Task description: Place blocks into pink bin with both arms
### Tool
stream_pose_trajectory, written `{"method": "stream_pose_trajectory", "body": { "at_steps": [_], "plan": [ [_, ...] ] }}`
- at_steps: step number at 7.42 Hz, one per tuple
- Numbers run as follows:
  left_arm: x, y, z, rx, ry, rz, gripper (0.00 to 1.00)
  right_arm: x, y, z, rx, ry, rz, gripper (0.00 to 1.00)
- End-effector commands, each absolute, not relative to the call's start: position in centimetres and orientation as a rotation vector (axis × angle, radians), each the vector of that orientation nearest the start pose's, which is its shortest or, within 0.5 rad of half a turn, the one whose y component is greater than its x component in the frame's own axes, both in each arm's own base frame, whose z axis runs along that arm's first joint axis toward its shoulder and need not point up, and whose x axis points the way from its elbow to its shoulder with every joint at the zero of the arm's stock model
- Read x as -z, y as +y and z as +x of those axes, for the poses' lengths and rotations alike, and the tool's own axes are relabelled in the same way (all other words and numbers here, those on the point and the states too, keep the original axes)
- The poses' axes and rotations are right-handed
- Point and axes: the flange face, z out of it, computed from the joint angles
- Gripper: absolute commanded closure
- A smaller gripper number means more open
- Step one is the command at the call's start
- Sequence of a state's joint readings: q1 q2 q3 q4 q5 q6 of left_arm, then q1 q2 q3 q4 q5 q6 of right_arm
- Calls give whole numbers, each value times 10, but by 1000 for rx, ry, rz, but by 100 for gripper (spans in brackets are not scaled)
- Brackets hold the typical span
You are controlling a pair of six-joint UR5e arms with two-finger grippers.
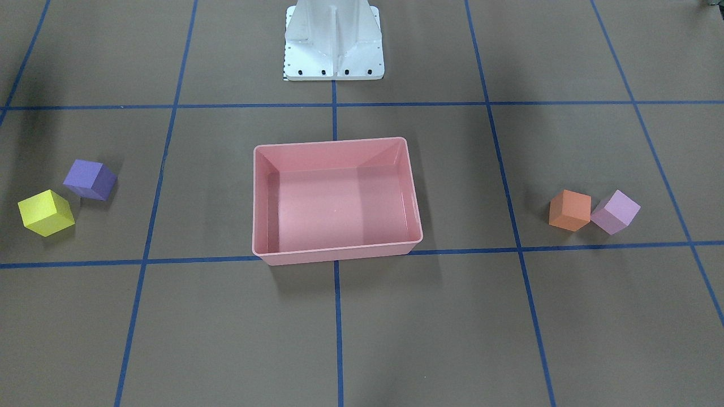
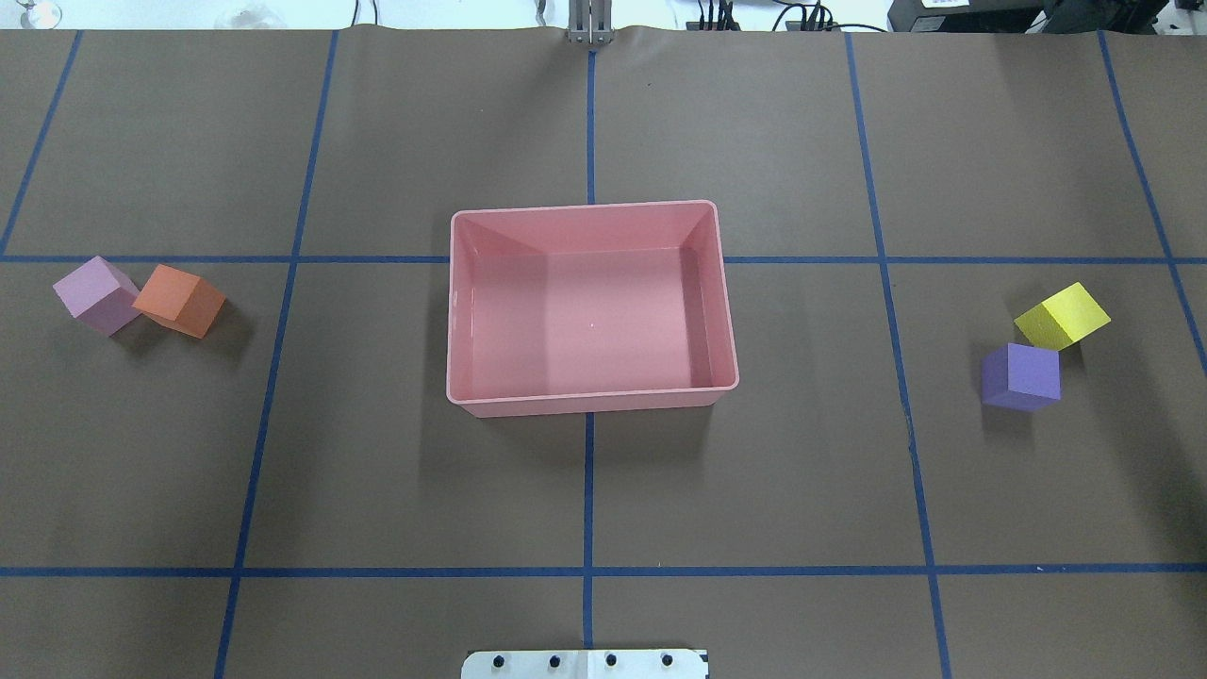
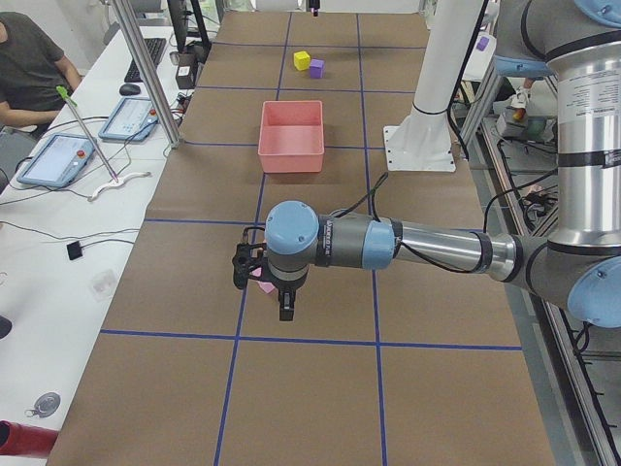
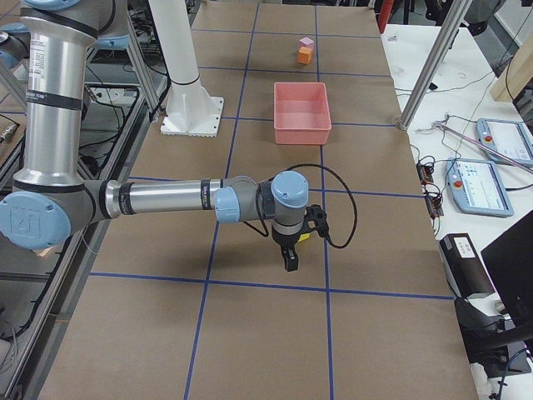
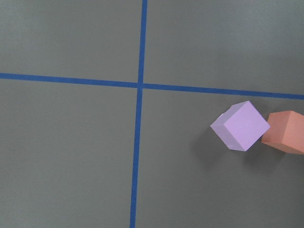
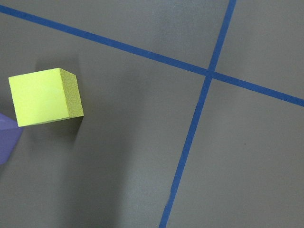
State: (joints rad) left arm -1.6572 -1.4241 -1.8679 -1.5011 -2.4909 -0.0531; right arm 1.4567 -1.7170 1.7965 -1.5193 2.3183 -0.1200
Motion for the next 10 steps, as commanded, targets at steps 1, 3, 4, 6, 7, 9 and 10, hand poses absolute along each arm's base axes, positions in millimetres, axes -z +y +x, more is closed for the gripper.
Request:
{"method": "stream_pose_trajectory", "body": {
  "at_steps": [1, 3, 4, 6, 7, 9, 10],
  "plan": [
    [-582, -416, -92, 94, 893, 84, 0, -610, -442, 16, 270, -750, 132, 0],
    [-596, -402, -91, 109, 897, 61, 0, -612, -442, 15, 265, -753, 127, 0],
    [-596, -403, -90, 103, 894, 62, 0, -616, -442, 14, 270, -753, 119, 0],
    [-596, -402, -90, 101, 897, 62, 0, -613, -442, 10, 296, -777, 184, 0],
    [-596, -403, -89, 104, 897, 60, 0, -608, -442, -5, 268, -820, 157, 0],
    [-596, -403, -89, 103, 897, 61, 0, -577, -446, -61, 112, -892, 122, 0],
    [-597, -403, -89, 104, 897, 58, 0, -566, -439, -96, 78, -933, 119, 0]
  ]
}}
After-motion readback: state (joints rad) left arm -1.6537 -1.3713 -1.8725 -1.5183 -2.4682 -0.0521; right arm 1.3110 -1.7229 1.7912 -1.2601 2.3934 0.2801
